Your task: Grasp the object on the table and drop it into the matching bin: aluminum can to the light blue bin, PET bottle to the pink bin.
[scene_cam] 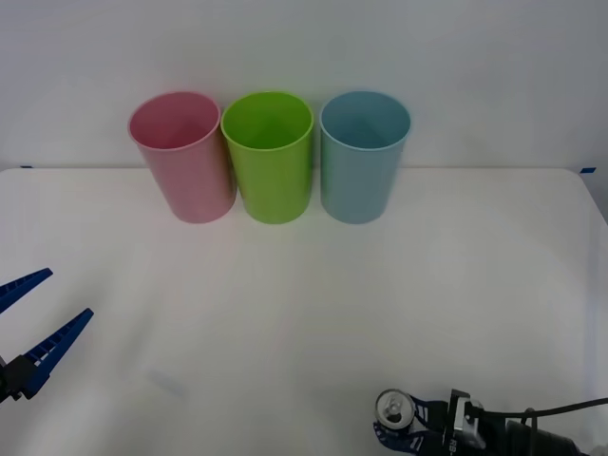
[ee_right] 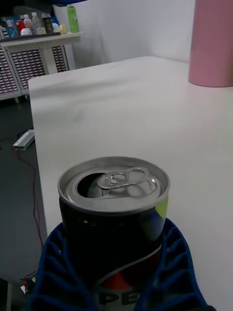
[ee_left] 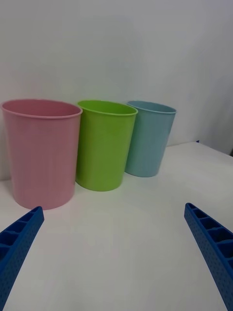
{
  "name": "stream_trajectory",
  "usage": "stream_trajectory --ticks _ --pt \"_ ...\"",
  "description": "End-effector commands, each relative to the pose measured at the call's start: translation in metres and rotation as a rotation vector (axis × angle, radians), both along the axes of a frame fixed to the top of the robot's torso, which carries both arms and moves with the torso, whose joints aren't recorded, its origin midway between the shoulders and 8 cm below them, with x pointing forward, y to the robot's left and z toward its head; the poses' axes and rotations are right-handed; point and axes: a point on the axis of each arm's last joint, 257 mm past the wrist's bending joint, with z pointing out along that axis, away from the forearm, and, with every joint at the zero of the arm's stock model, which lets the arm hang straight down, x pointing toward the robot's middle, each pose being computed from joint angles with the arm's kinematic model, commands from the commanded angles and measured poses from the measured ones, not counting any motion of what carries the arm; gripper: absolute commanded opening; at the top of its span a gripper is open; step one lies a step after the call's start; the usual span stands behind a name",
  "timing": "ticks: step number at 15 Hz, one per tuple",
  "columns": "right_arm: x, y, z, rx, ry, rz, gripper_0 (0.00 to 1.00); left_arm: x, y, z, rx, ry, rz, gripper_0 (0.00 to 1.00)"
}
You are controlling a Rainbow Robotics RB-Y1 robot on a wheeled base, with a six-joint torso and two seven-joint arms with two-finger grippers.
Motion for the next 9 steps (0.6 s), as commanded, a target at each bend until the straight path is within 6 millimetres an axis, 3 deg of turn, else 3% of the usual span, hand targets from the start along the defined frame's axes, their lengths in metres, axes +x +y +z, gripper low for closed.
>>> stream_trajectory --ticks 1,9 --pt "0.002 0.004 0.009 0.033 -0.006 -0.002 0.00 0.000 0.000 0.000 0.000 0.000 0.000 1.00" --pt "0.024 0.001 0.078 0.108 -0.061 -0.045 0.00 0.000 0.000 0.000 0.000 0.000 0.000 1.00"
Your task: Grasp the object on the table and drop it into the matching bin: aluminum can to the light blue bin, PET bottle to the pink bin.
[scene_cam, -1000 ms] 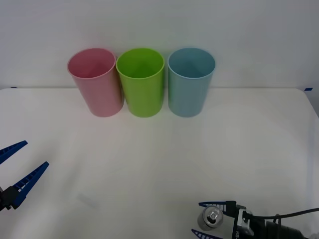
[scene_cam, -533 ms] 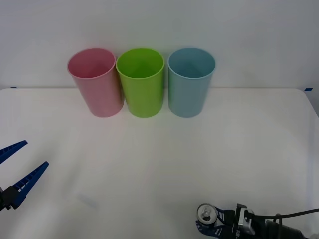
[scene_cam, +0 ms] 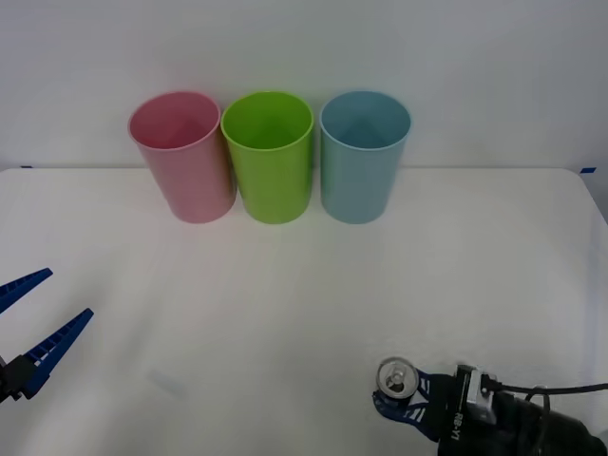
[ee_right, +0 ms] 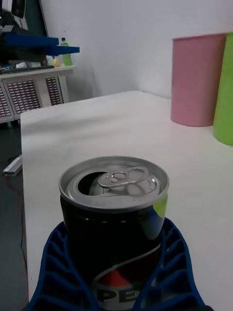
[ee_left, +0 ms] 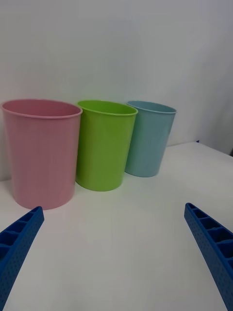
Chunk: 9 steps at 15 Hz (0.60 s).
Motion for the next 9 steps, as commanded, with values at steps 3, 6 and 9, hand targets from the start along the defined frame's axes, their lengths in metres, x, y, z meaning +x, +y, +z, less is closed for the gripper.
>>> stream_trajectory --ticks 3,6,9 --pt "0.019 -0.020 0.055 0.057 -0.001 -0.057 0.00 0.000 0.000 0.000 0.000 0.000 0.000 1.00" --pt "0.034 -0.031 0.095 0.110 -0.016 -0.097 0.00 0.000 0.000 0.000 0.000 0.000 0.000 1.00" --pt "0.052 -0.037 0.135 0.161 -0.030 -0.157 0.00 0.000 0.000 0.000 0.000 0.000 0.000 1.00"
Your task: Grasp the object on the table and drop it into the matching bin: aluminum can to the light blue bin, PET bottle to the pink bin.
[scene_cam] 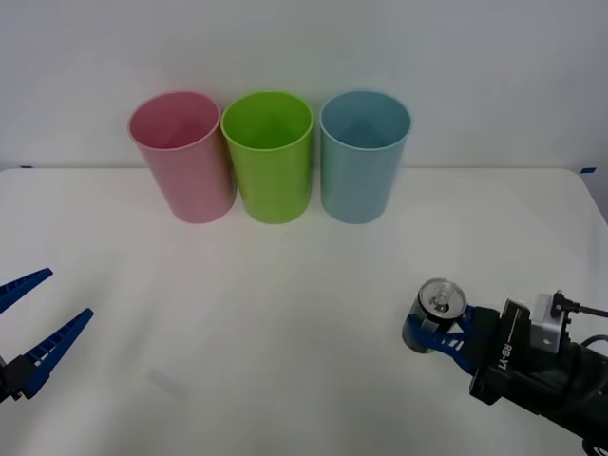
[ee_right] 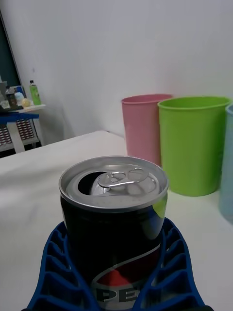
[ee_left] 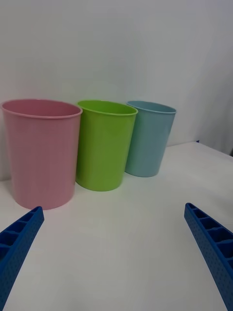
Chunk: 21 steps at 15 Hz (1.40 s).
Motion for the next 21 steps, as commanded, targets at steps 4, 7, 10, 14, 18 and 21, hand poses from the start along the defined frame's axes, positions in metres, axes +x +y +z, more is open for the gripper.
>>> stream_trajectory --ticks 4,7,10,14,18,21 --pt "0.040 -0.008 0.063 0.096 -0.024 -0.108 0.00 0.000 0.000 0.000 0.000 0.000 0.000 1.00" --pt "0.070 -0.006 0.093 0.106 -0.086 -0.156 0.00 0.000 0.000 0.000 0.000 0.000 0.000 1.00" --pt "0.096 0.005 0.116 0.123 -0.104 -0.187 0.00 0.000 0.000 0.000 0.000 0.000 0.000 1.00" --pt "0.131 0.021 0.140 0.169 -0.076 -0.202 0.00 0.000 0.000 0.000 0.000 0.000 0.000 1.00" --pt "0.185 0.034 0.157 0.185 -0.089 -0.231 0.00 0.000 0.000 0.000 0.000 0.000 0.000 1.00" --pt "0.228 0.035 0.164 0.199 -0.091 -0.305 0.00 0.000 0.000 0.000 0.000 0.000 0.000 1.00"
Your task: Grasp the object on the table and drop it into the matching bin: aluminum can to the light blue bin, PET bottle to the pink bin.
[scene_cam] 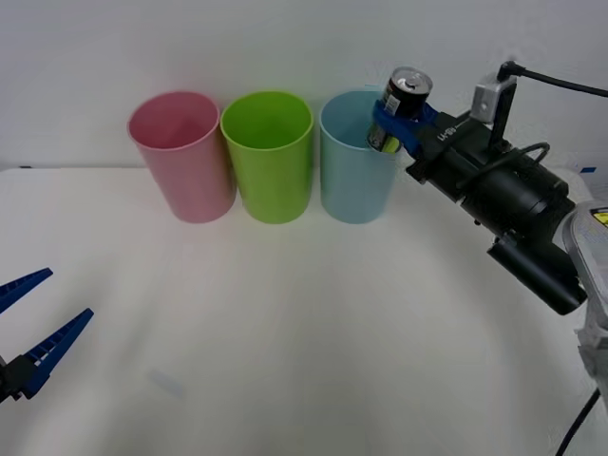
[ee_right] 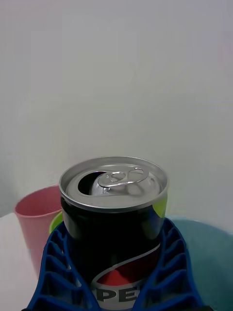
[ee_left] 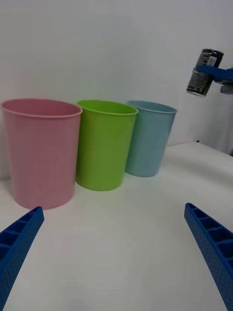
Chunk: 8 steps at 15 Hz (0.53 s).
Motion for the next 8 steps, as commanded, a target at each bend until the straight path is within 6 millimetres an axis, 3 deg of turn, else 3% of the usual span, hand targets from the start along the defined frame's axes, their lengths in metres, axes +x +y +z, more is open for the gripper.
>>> stream_trajectory --ticks 1,8 --pt "0.036 0.000 0.005 0.015 0.006 -0.069 0.00 0.000 0.000 0.000 0.000 0.000 0.000 1.00" --pt "0.100 0.001 0.006 0.023 0.034 -0.214 0.00 0.000 0.000 0.000 0.000 0.000 0.000 1.00"
